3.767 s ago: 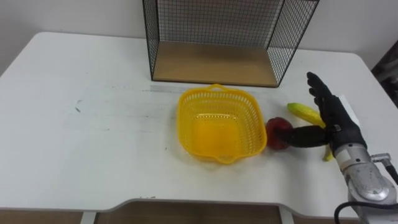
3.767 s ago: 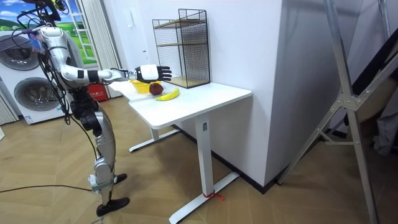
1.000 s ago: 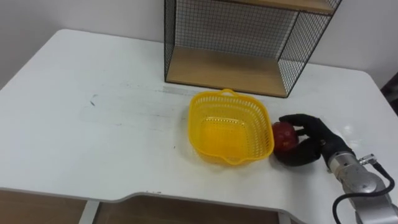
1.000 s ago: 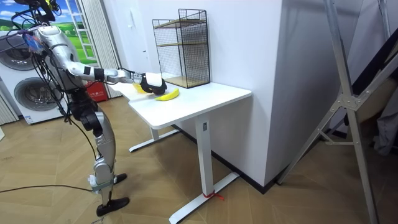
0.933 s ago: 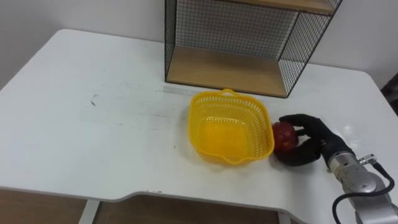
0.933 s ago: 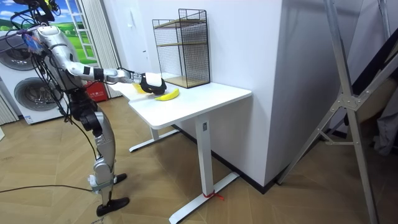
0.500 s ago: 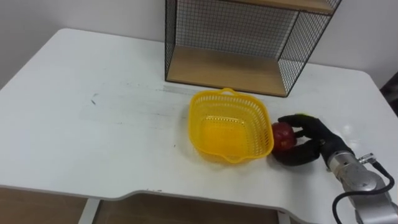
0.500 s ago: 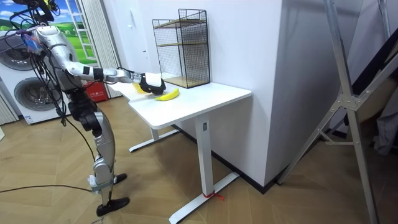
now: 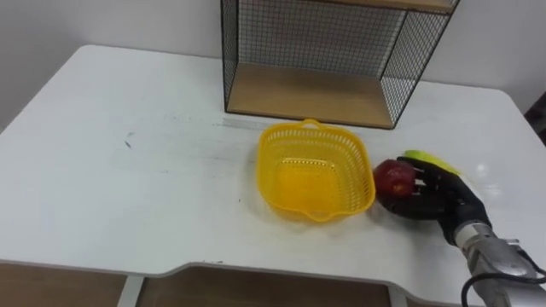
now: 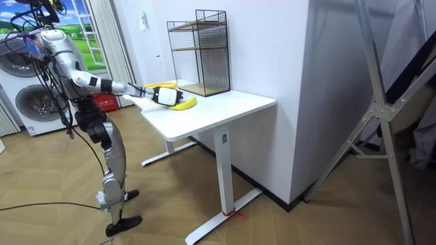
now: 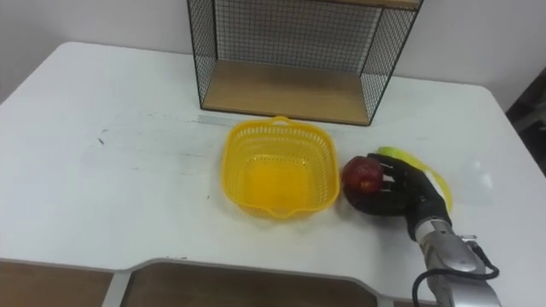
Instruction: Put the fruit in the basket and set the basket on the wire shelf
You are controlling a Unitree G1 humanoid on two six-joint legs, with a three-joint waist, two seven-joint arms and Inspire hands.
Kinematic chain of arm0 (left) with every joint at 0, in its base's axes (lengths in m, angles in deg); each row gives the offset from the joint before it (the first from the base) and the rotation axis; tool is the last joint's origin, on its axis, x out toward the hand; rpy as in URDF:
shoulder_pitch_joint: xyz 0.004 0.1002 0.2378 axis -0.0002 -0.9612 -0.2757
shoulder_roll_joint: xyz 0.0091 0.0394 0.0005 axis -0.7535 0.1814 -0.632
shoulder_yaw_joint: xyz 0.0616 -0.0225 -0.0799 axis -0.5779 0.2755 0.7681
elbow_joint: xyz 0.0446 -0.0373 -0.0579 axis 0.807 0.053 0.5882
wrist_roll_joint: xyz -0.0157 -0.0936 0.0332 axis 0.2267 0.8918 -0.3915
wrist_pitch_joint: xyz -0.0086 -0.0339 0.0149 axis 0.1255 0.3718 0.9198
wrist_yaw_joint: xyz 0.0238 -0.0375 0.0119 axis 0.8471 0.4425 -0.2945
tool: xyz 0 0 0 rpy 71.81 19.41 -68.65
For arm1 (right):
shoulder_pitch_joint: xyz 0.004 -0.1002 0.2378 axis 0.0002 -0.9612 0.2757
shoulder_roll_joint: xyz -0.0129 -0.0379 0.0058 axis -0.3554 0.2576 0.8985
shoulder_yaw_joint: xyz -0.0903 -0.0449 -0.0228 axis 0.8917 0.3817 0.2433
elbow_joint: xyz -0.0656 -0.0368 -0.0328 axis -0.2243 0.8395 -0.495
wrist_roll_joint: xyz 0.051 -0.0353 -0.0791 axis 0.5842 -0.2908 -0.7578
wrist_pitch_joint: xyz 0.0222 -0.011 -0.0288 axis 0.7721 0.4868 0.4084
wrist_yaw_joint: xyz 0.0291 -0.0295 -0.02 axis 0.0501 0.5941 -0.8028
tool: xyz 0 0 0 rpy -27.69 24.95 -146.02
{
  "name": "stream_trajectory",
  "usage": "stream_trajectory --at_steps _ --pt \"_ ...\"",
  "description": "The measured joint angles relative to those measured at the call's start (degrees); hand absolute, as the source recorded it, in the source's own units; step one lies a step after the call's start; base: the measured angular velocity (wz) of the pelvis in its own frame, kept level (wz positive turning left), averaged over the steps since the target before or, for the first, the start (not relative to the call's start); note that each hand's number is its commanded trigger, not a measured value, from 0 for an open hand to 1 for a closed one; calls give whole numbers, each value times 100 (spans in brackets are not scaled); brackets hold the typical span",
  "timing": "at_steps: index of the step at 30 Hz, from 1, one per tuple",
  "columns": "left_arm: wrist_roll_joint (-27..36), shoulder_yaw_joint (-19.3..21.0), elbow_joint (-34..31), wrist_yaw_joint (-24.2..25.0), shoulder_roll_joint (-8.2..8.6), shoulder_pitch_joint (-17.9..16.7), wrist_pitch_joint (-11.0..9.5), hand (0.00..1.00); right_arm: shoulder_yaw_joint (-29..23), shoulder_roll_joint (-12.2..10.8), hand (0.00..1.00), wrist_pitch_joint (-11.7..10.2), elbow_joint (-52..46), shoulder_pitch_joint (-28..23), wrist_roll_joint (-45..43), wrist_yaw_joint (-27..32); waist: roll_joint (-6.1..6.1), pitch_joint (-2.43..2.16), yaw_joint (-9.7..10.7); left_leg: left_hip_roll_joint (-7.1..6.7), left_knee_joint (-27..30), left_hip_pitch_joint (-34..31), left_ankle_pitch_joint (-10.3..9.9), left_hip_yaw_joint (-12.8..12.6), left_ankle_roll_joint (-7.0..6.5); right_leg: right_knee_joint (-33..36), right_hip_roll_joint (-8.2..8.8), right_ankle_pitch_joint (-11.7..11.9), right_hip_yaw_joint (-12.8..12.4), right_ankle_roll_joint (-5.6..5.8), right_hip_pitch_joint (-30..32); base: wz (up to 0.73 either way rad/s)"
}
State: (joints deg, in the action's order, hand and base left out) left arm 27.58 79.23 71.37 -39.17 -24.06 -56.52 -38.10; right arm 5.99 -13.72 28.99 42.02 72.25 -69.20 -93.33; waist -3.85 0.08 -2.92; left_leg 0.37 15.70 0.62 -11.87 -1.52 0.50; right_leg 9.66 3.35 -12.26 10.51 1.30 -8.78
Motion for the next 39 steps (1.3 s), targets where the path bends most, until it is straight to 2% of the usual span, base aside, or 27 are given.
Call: stream_trajectory --at_steps 4,12,22,24,26,32,37,39 --pt "3 -3 -20 0 0 3 -8 0 2 -11 100 -17 -46 0 396 145 19 -20 58 -10 -10 11 6 -5 -3 -9 7 -3 -7 5 9 0" --pt "3 -5 -122 -1 81 -45 -27 0 11 -142 100 -14 -576 -47 576 372 70 -25 109 -1 -46 103 5 -74 -2 2 5 -3 -99 6 -45 -5" --pt "0 -10 -23 -1 123 -61 -60 0 16 -142 100 -48 -1318 -47 571 377 83 -8 87 11 -42 112 4 -71 -2 60 -2 -1 -114 3 -33 0" --pt "1 -9 0 1 121 -64 -60 0 17 -142 100 -46 -1558 -47 568 394 81 19 87 13 -44 108 4 -71 -2 75 -2 -2 -114 5 -16 0" --pt "2 -9 3 10 115 -52 -60 0 19 -142 100 -49 -1995 -47 558 455 74 22 91 11 -45 97 4 -71 -2 63 0 -7 -111 8 -6 0" --pt "3 -9 -11 -3 110 23 -62 0 211 -145 100 -64 -2609 -46 -220 293 -31 -17 97 3 -44 89 5 -71 -2 0 5 -6 -86 8 -19 0" --pt "0 -13 6 0 110 165 -80 0 378 -144 100 -59 -2825 -46 -875 19 -47 -19 73 12 -46 16 5 -86 -2 32 4 -5 -89 7 75 0" --pt "1 -19 7 -1 106 235 -147 0 390 -139 100 -59 -2967 -42 -1105 -94 -53 -12 9 20 -43 -8 5 -109 -2 83 4 -4 -107 7 141 -6"
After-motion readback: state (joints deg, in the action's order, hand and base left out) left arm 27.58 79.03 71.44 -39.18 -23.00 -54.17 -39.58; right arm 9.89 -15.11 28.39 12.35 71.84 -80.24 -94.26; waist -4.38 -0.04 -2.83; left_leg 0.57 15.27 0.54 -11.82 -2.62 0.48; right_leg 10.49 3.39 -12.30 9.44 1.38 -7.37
